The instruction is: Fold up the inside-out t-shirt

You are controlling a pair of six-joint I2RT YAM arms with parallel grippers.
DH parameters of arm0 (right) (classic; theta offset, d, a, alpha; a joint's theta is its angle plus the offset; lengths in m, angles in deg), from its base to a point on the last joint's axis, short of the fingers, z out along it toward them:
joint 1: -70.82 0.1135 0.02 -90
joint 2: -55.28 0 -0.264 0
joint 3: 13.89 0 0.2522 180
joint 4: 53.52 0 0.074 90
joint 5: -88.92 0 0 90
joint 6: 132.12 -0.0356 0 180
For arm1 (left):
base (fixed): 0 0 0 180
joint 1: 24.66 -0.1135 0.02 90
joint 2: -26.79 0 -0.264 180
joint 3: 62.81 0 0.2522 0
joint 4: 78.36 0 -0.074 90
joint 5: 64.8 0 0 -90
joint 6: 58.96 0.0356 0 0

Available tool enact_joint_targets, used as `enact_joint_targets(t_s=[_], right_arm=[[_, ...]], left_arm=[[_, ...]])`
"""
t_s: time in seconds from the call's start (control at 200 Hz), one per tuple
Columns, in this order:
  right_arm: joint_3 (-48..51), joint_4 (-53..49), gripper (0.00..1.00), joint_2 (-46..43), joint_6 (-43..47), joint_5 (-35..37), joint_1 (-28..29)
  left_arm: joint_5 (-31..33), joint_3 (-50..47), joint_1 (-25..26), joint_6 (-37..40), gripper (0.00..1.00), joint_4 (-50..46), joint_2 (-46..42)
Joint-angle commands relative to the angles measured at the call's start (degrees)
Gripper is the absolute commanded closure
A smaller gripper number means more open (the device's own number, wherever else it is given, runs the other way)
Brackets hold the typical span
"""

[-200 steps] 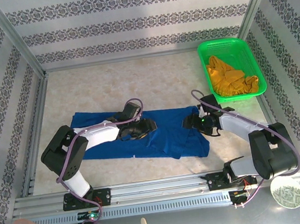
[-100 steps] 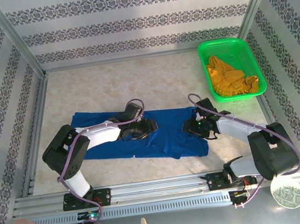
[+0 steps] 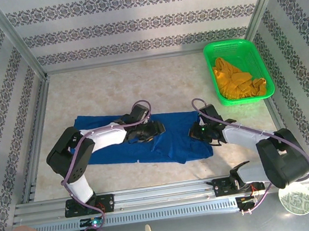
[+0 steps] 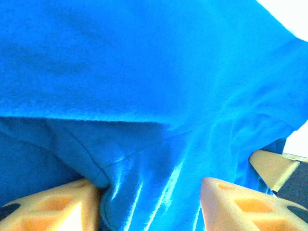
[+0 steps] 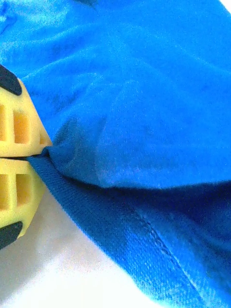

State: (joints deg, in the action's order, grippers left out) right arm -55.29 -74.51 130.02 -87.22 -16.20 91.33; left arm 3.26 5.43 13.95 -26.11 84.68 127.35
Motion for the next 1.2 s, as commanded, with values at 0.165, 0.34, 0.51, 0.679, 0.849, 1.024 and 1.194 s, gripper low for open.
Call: enact_joint_targets(t_s=[0.165,0.34,0.51,0.679,0.849,1.024,1.194], right_arm=[[-0.32,-8.69,1.0,-8.6,-1.15,4.29,-4.85],[-0.92,-15.55,1.0,-11.92,0.66,3.64,-10.4],[-3.49,-21.14,1.0,-13.39,3.77,5.12,-14.18],[-7.8,-23.78,1.0,-13.16,6.91,4.21,-15.42],[-11.44,-25.71,1.0,-13.61,7.53,1.76,-14.57],[-14.78,-28.01,1.0,-14.59,5.4,3.71,-8.6],[-18.51,-29.82,1.0,-13.67,1.88,8.72,1.25]], left_arm=[[1.26,0.88,-13.73,10.3,0.45,-11.97,-4.99],[0.36,-2.58,-16.65,12.88,0.45,-13.03,-5.81],[-0.96,-8.32,-12.28,5.8,0.45,-5.7,-9.24],[3.3,-3.88,-11.94,8.57,0.44,-13.17,-13.85],[3.12,-1.94,-18.93,14.02,0.44,-19.46,-14.42],[2.67,-3.48,-23.27,16.15,0.44,-20.78,-16.29],[5.63,-3.52,-28.78,20.14,0.43,-25.11,-16.86]])
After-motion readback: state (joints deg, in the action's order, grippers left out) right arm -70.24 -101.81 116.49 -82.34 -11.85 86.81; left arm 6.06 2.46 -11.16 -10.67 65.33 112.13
